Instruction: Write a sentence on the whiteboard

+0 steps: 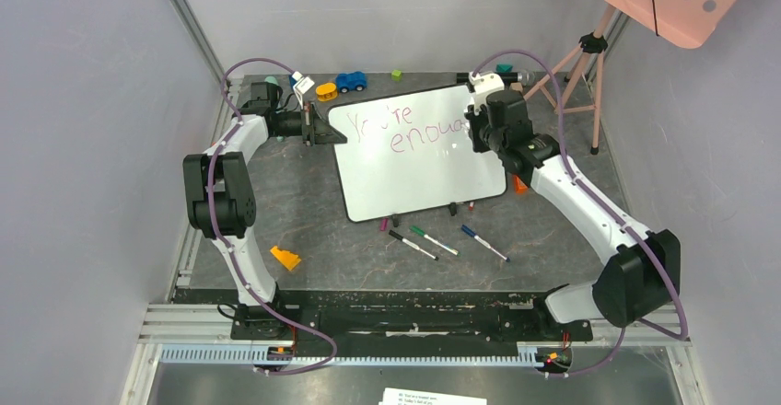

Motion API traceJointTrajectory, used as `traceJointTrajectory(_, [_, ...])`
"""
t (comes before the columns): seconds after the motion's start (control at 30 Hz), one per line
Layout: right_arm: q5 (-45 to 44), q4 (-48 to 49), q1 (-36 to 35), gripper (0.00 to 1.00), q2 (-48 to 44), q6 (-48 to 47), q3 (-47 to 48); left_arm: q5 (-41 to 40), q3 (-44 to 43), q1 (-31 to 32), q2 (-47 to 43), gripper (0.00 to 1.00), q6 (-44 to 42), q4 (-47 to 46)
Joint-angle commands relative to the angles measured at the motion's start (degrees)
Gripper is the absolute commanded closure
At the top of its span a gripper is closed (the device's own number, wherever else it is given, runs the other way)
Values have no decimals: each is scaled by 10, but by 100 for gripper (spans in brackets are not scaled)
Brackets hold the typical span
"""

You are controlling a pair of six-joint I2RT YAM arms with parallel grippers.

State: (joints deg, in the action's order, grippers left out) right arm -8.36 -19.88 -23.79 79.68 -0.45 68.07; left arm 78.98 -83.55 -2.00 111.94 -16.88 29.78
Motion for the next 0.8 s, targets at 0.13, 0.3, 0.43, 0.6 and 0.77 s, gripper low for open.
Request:
traceJointTrajectory(0.13, [-12, 16, 3, 100, 23, 4, 42, -150, 27, 35, 19, 98, -106, 3])
traceJointTrajectory(0.3, [-11, 12, 3, 100, 9, 4, 20, -150, 27, 35, 19, 98, -106, 4])
traceJointTrajectory(0.43, [-12, 4, 3, 100, -8, 4, -4, -147, 26, 33, 21, 98, -105, 4])
traceJointTrajectory(0.6, [-7, -6, 2, 100, -29, 2, -37, -142, 27, 31, 20, 98, -108, 4])
traceJointTrajectory(0.77, [13, -2, 3, 100, -42, 3, -69, -140, 27, 30, 20, 98, -109, 4])
